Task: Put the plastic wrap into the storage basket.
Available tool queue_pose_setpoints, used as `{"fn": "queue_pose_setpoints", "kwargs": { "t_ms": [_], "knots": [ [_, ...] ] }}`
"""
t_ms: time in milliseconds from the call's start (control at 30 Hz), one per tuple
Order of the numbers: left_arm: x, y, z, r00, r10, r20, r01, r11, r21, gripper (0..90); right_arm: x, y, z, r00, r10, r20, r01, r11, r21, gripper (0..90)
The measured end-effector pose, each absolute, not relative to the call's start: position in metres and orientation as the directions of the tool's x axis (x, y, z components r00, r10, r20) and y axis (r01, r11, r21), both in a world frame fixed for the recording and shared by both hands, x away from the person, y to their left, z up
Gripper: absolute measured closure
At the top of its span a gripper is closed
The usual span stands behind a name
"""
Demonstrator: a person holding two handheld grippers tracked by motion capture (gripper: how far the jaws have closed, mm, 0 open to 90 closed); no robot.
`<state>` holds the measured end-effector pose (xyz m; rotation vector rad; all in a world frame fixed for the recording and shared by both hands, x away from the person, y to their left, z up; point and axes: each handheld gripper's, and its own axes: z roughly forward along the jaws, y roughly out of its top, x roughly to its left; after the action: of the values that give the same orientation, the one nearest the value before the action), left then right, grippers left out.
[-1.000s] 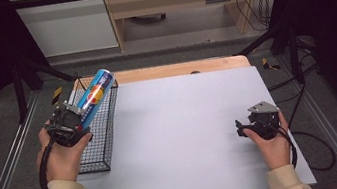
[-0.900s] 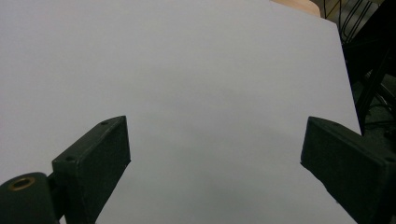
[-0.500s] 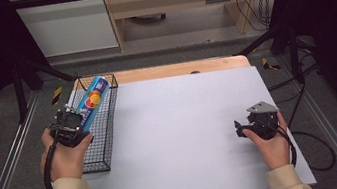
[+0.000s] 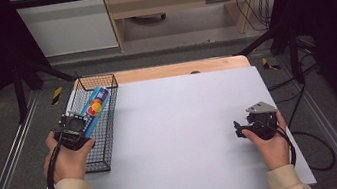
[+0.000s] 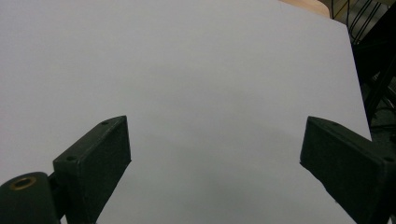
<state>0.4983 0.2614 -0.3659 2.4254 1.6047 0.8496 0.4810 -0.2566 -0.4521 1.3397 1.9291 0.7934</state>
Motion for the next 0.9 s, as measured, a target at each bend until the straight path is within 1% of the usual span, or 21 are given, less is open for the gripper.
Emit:
{"fn": "queue_pose_setpoints", "kwargs": {
  "t_ms": [367,533,600,900],
  "knots": [
    [0.504,0.262,-0.369,0.281,0.880,0.382,0.831,-0.422,0.362,31.6,0.481,-0.255,-0.452,-0.264,0.951,-0.164,0.561,0.289,0.775,9.1],
    [0.508,0.265,-0.372,0.281,0.883,0.375,0.846,-0.413,0.338,31.7,0.481,-0.254,-0.452,-0.265,0.951,-0.159,0.564,0.287,0.774,9.2],
    [0.510,0.266,-0.374,0.295,0.881,0.369,0.855,-0.416,0.309,31.6,0.481,-0.255,-0.452,-0.269,0.948,-0.169,0.559,0.296,0.774,9.2],
    [0.517,0.264,-0.379,0.313,0.868,0.387,0.866,-0.428,0.258,31.7,0.482,-0.255,-0.453,-0.282,0.944,-0.172,0.558,0.307,0.771,9.3]
  ]
}}
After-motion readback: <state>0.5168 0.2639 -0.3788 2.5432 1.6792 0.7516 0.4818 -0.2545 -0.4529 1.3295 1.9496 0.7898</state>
